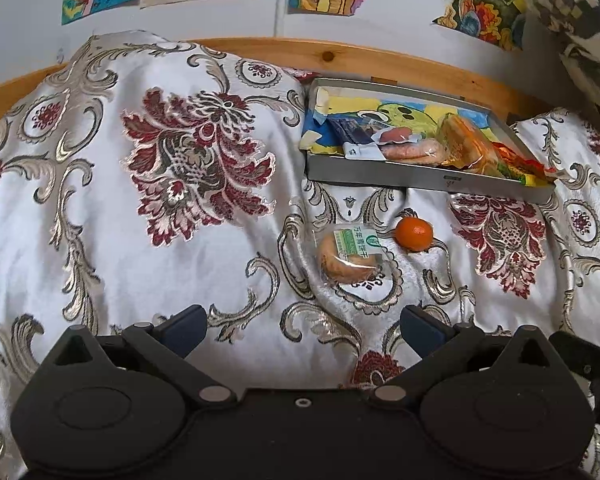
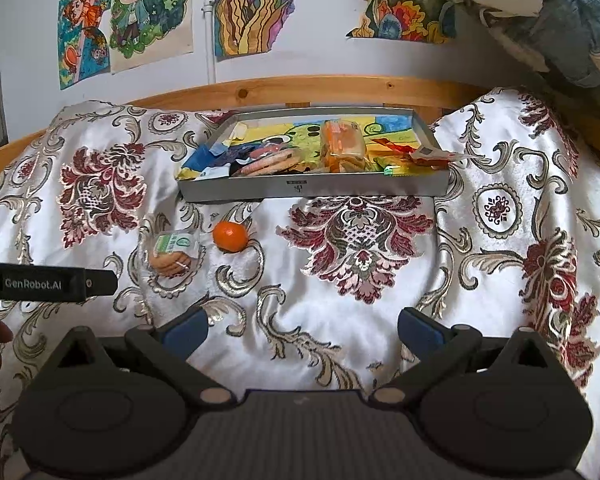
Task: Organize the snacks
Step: 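Move both tools back from the tray toward the tangerine and biscuit, then grasp the tangerine with the right tool while the left tool grasps the wrapped biscuit, then carry the tangerine in the right tool and biscuit in the left tool to the tray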
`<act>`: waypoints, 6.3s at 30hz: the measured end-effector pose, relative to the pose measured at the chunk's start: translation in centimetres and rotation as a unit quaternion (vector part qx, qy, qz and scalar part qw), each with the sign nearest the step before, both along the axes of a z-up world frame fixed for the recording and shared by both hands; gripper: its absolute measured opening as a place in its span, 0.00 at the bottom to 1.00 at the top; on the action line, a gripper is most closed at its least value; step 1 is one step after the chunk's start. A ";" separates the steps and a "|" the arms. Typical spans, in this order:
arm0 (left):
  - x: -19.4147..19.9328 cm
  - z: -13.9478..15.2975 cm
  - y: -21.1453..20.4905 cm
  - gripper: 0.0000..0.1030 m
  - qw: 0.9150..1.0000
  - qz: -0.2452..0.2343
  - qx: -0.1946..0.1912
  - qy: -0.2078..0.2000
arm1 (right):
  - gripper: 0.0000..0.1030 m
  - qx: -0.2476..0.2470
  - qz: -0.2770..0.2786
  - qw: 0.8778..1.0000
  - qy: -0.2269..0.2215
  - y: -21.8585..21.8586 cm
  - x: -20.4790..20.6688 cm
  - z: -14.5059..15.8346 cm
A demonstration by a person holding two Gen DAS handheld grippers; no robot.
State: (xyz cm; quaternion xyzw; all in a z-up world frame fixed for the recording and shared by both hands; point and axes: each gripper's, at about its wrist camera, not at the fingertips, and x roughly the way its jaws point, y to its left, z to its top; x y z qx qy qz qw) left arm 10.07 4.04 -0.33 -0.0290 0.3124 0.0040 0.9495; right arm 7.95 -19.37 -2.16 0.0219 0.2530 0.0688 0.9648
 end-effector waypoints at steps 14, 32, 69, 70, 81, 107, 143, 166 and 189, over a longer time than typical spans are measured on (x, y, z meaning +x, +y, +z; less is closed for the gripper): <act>3.8 -0.3 -1.1 0.99 0.999 -0.018 0.036 -0.035 | 1.00 -0.026 -0.004 0.999 0.021 -0.6 4.8 0.2; 5.5 -1.5 1.0 0.99 1.000 0.013 0.017 -0.011 | 1.00 -0.093 0.078 0.993 0.003 1.6 11.7 0.0; 10.3 -2.2 0.9 0.99 0.998 -0.039 -0.003 -0.051 | 0.54 -0.117 0.208 0.969 -0.065 7.2 14.3 -3.9; 10.3 -2.3 0.8 0.99 0.998 -0.043 -0.002 -0.050 | 0.46 -0.114 0.208 0.969 -0.066 7.2 14.2 -3.9; 9.6 -2.7 -0.2 0.99 0.996 -0.073 0.005 -0.045 | 0.37 -0.081 0.160 0.982 -0.056 4.7 11.1 -2.8; 9.5 -3.9 -2.7 0.76 0.989 -0.138 0.034 -0.029 | 0.37 -0.040 0.100 0.994 -0.030 2.7 6.3 -3.6; 10.4 -4.0 -0.8 0.63 0.995 -0.094 0.029 -0.008 | 0.38 -0.058 0.089 0.993 -0.041 2.8 4.9 -2.5; 10.2 1.4 -0.2 0.56 0.993 -0.049 -0.038 -0.104 | 0.37 -0.074 0.100 0.987 -0.097 4.3 9.5 0.6; 24.8 5.2 -1.4 0.56 0.994 -0.050 -0.065 -0.078 | 0.37 -0.092 0.081 0.986 -0.112 3.7 25.3 5.0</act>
